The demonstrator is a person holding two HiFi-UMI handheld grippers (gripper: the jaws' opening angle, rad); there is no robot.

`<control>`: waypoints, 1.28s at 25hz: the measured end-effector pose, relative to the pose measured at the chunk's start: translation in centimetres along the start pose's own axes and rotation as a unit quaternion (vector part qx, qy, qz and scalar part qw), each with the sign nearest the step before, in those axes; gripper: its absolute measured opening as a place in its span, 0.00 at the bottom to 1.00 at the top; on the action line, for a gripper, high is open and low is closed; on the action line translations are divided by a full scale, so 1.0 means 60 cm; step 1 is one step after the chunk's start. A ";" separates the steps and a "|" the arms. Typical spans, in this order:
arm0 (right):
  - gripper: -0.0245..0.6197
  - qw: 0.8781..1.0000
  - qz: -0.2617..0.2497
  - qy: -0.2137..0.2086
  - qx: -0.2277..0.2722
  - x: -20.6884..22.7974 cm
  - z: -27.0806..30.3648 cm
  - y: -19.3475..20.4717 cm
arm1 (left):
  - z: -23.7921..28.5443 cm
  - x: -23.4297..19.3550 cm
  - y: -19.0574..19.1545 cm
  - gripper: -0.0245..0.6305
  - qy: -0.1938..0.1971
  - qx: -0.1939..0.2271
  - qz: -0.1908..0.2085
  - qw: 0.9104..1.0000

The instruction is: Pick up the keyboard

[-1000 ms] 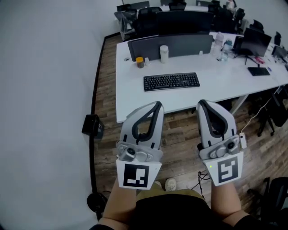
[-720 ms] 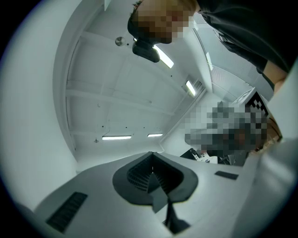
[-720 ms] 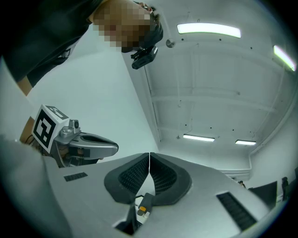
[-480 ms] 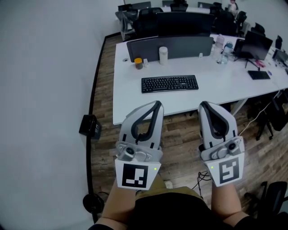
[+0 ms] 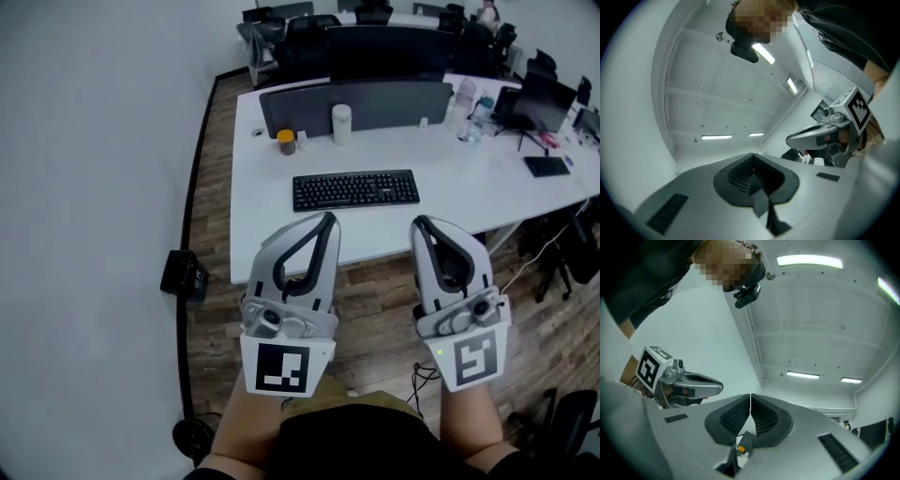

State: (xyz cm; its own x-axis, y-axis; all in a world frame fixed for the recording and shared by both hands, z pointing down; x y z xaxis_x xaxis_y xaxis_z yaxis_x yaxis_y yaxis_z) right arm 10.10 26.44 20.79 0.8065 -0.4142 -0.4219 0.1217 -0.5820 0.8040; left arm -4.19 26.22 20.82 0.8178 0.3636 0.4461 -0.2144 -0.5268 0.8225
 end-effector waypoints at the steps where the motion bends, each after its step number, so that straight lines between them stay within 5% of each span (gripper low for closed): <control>1: 0.09 1.000 0.000 0.002 0.000 0.006 0.013 0.010 | 0.013 -0.008 0.009 0.05 0.000 0.000 0.000 1.000; 32: 0.09 0.997 -0.018 0.032 -0.062 0.085 0.417 0.255 | 0.290 -0.299 0.297 0.05 0.044 -0.013 -0.026 0.999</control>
State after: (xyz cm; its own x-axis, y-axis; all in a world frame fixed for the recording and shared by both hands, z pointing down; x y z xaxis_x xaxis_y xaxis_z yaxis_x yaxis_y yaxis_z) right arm 1.59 -2.07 20.45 0.8350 -0.3471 -0.4269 0.2189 -0.5023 0.8365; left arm -13.37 -3.04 21.34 0.7778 0.4567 0.4319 -0.1879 -0.4868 0.8531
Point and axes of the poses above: the fingertips, and each gripper's own axes: z forward along the fingers, x to its right, y out of its underside, the point moved 5 cm from there along -z, backward along the fingers, and after that the axes turned 4 degrees about -z, right-handed, at the moved point
